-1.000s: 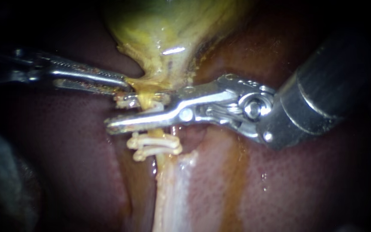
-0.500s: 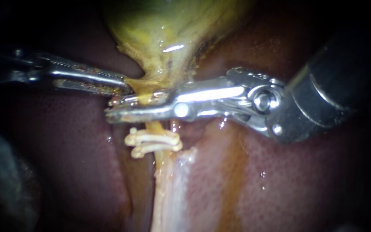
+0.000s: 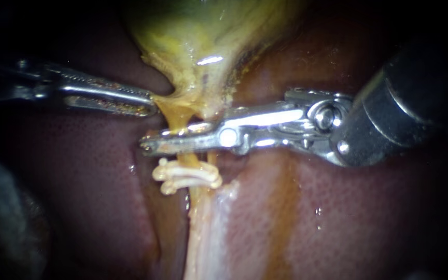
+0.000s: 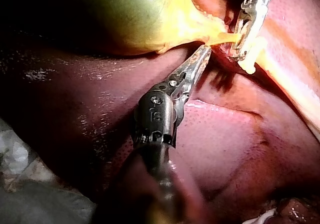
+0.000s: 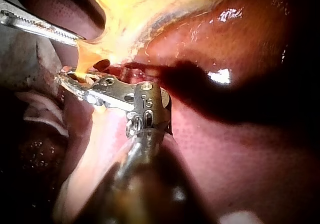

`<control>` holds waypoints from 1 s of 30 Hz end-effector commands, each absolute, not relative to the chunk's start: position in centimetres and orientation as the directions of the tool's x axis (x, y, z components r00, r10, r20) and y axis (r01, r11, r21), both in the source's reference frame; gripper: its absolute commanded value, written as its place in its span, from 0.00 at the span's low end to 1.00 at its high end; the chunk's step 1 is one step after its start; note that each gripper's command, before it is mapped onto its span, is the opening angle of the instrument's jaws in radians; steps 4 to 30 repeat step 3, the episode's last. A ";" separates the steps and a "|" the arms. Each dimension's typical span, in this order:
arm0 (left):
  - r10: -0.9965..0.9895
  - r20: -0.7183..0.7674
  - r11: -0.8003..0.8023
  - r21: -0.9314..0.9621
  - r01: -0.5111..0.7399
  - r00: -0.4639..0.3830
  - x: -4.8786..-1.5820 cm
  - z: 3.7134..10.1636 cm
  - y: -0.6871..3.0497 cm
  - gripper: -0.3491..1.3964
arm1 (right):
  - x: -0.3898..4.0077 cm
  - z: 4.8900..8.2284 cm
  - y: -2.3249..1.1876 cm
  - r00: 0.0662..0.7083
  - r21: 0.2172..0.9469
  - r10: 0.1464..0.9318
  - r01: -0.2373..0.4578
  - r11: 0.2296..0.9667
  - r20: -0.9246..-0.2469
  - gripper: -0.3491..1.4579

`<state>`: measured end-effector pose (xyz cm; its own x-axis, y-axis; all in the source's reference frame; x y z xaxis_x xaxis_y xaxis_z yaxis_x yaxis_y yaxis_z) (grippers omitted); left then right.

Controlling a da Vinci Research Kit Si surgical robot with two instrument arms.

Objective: Clipping third clip left tube

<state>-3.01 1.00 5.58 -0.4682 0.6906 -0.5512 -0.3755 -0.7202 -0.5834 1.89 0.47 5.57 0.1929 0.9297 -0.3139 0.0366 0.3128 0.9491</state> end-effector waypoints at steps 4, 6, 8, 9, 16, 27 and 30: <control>0.691 -0.551 -0.720 -0.583 -0.376 -0.468 -3.00 5.58 1.01 0.00 | 1.91 5.58 0.46 0.195 0.949 0.929 0.034 0.314 -0.315 0.00; 0.691 -0.551 -0.720 -0.583 -0.376 -0.468 -3.00 5.58 1.01 0.00 | 1.91 5.58 0.46 0.195 0.949 0.929 0.034 0.314 -0.315 0.00; 0.691 -0.551 -0.720 -0.583 -0.376 -0.468 -3.00 5.58 1.01 0.00 | 1.91 5.58 0.46 0.195 0.949 0.929 0.034 0.314 -0.315 0.00; 0.691 -0.551 -0.720 -0.583 -0.376 -0.468 -3.00 5.58 1.01 0.00 | 1.91 5.58 0.46 0.195 0.949 0.929 0.034 0.314 -0.315 0.00; 0.691 -0.551 -0.720 -0.583 -0.376 -0.468 -3.00 5.58 1.01 0.00 | 1.91 5.58 0.46 0.195 0.949 0.929 0.034 0.314 -0.315 0.00; 0.691 -0.551 -0.720 -0.583 -0.376 -0.468 -3.00 5.58 1.01 0.00 | 1.91 5.58 0.46 0.195 0.949 0.929 0.034 0.314 -0.315 0.00; 0.691 -0.551 -0.720 -0.583 -0.376 -0.468 -3.00 5.58 1.01 0.00 | 1.91 5.58 0.46 0.195 0.949 0.929 0.034 0.314 -0.315 0.00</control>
